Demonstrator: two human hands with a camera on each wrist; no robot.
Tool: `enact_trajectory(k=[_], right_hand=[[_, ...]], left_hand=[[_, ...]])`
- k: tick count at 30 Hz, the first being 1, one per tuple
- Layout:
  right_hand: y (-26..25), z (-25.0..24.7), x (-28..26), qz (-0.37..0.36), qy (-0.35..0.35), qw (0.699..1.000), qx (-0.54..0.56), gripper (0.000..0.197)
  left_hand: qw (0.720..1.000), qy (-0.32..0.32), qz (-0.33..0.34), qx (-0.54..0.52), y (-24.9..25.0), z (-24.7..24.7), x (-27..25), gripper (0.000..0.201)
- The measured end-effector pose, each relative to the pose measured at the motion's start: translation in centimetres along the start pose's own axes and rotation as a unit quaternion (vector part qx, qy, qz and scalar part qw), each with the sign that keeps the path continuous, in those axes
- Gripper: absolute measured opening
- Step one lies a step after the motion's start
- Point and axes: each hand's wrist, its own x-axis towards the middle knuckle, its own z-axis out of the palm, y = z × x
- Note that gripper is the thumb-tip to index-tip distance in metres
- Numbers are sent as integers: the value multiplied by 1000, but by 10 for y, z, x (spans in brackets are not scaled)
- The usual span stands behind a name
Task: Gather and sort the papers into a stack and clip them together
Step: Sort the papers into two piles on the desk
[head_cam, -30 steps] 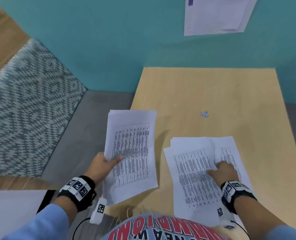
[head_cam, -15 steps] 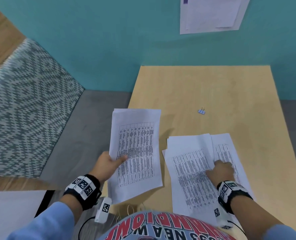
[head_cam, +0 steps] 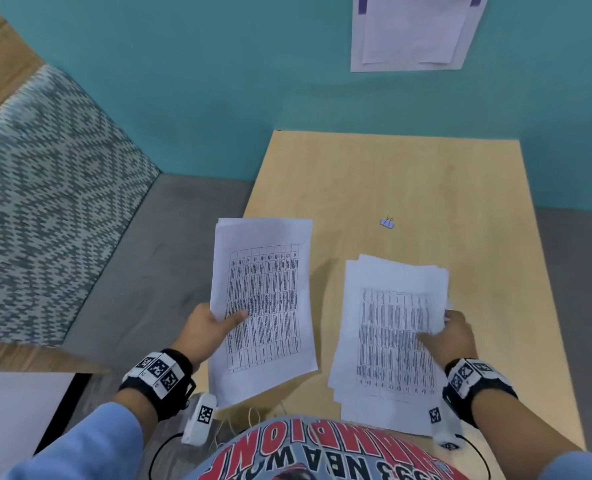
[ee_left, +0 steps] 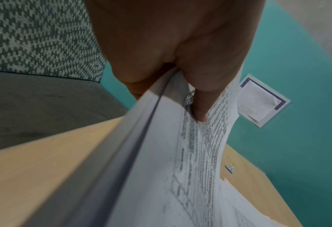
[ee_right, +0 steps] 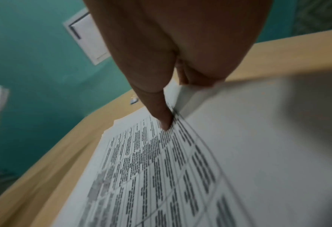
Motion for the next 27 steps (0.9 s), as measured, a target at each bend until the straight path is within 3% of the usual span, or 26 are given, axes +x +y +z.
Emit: enact_trajectory(k=[4,8,11,13,15,18,22,25,27], right_hand=[[19,-20,5,29,-8,995,-100,46],[21,-8,-6,20,8,982,-186,58],[17,-1,-11,-19,1,984,-175,57],[17,-3,-9,-26,-21,986,-165,54],[15,-8,-9,-36,-45,985,-165,38],[11,-18,-15,-57,-68,993,-81,12],[-1,-48,-32,-85,-54,993,64,15],[-11,-75,-41,-83,-45,982,160,37],[-23,-103,-51,-78,-36,970,229,56]], left_hand=[[1000,-9,2,5,-3,13,0,24],[1000,-8,2,4,-6,23,-3,28],[1000,0,-22,2,-7,24,-2,28],[1000,-2,-25,4,-5,23,-3,12],[1000,-2,-17,-7,-2,25,-5,12],[1000,-7,-7,-9,-5,24,-4,11],[1000,0,4,-21,-12,24,2,31],[999,-5,-11,-35,-14,28,5,25],[999,-13,-17,-45,-11,36,8,43]])
